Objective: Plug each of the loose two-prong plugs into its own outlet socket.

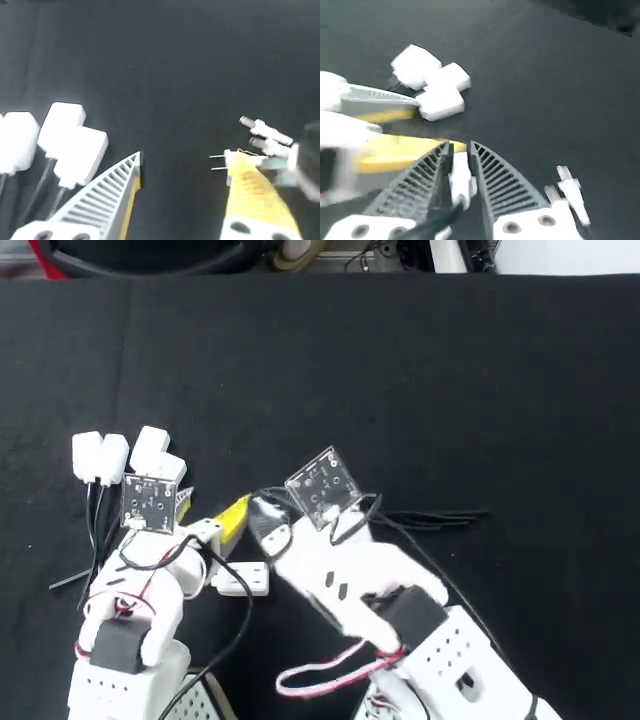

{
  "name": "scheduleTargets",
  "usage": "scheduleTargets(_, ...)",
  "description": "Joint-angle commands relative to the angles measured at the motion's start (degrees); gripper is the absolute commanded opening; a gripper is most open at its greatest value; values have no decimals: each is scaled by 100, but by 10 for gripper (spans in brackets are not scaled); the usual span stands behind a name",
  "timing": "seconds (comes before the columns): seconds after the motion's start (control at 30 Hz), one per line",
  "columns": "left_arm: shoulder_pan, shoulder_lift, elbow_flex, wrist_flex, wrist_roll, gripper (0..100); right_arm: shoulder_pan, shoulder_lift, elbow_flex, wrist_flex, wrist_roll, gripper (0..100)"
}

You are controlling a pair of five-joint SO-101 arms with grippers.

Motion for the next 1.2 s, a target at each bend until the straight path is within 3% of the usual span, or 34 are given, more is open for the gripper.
scheduleTargets(0.0,-391,-44,-347,448,-765,275,879,22,-110,475,70,11)
scheduleTargets(0.13,-936,-44,-242,484,-1433,274,1037,189,-75,1310,571,11)
scheduleTargets(0.27,-1938,-44,84,202,-1503,274,1591,892,-84,1653,1169,11)
scheduleTargets(0.43,-2501,-44,708,-290,-1538,277,1811,2185,-110,1679,1345,11)
scheduleTargets(0.83,-2519,-44,752,-290,-1547,278,1846,2862,-101,1820,1363,16)
scheduleTargets(1.0,-2519,-44,752,-308,-1547,278,1846,2853,-110,1908,1371,97)
scheduleTargets(1.17,-2519,-44,760,-316,-1547,278,1846,2844,-127,1943,1653,100)
